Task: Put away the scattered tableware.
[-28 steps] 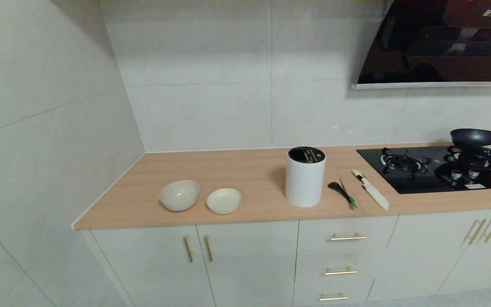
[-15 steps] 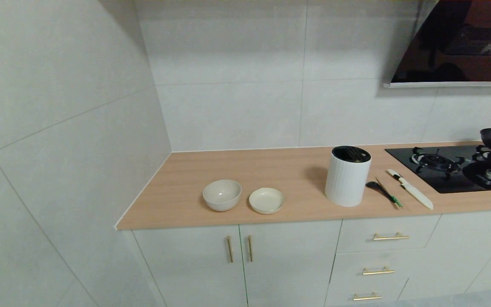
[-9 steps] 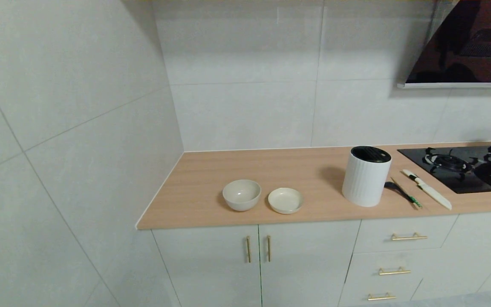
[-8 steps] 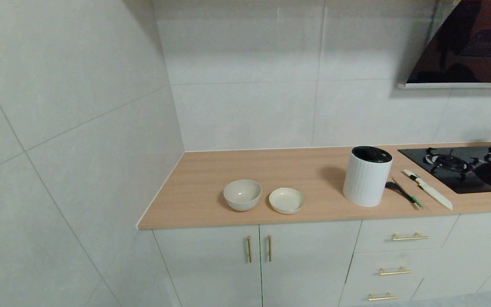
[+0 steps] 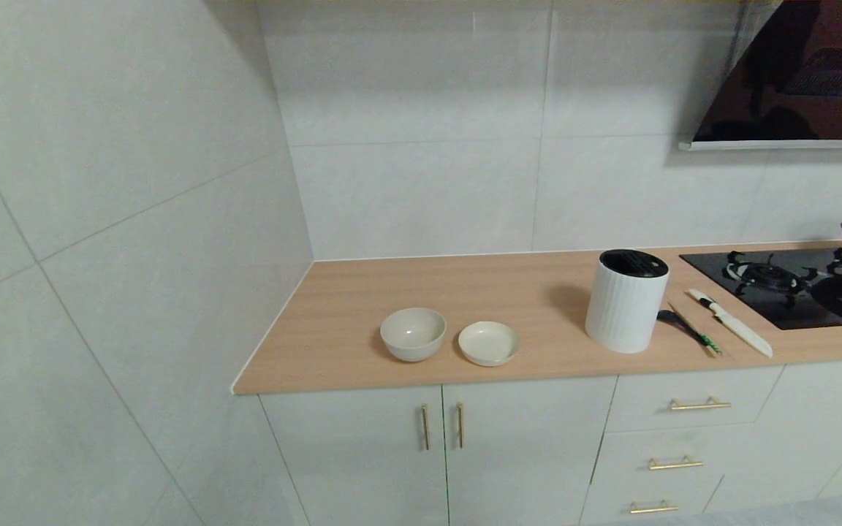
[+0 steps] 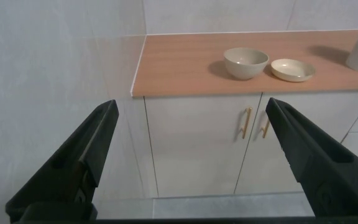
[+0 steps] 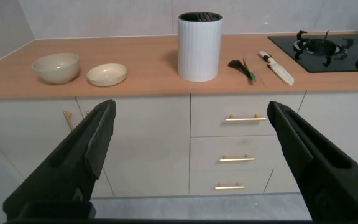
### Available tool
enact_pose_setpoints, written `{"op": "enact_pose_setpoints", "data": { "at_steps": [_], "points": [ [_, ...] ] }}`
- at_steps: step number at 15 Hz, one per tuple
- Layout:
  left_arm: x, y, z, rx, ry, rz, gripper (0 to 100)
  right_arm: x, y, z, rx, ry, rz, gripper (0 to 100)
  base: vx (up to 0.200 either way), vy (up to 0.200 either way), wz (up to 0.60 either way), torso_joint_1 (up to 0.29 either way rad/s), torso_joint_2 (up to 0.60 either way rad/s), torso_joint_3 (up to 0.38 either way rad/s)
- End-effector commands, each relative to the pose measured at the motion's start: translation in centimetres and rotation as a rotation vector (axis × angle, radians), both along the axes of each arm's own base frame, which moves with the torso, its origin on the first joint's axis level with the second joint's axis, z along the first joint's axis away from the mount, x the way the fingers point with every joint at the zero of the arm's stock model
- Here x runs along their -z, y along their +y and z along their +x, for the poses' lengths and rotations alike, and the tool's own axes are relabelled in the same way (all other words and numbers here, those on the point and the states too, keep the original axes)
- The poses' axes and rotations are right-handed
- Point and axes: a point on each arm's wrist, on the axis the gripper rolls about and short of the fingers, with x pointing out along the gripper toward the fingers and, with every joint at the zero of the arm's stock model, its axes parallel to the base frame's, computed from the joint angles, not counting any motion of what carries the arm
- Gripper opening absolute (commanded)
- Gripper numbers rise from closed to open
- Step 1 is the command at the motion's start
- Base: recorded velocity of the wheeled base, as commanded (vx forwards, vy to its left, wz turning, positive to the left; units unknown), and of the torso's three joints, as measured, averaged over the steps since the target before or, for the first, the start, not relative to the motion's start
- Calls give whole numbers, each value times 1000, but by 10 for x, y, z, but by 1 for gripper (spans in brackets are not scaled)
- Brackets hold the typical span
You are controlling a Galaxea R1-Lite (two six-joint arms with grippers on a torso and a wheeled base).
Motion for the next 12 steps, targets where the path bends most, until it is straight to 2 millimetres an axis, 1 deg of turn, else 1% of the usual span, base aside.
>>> {"op": "enact_pose_setpoints", "data": {
  "at_steps": [1, 5, 12],
  "points": [
    [0, 0, 0, -1, 1, -1, 100, 0, 0, 0, -1, 0, 1, 100, 0, 0, 0, 0, 0, 0],
    [0, 0, 0, -1, 3, 1, 100, 0, 0, 0, -1, 0, 1, 100, 0, 0, 0, 0, 0, 0],
    [0, 0, 0, -1, 1, -1, 100, 0, 0, 0, -1, 0, 1, 100, 0, 0, 0, -147, 321, 168]
  ]
}}
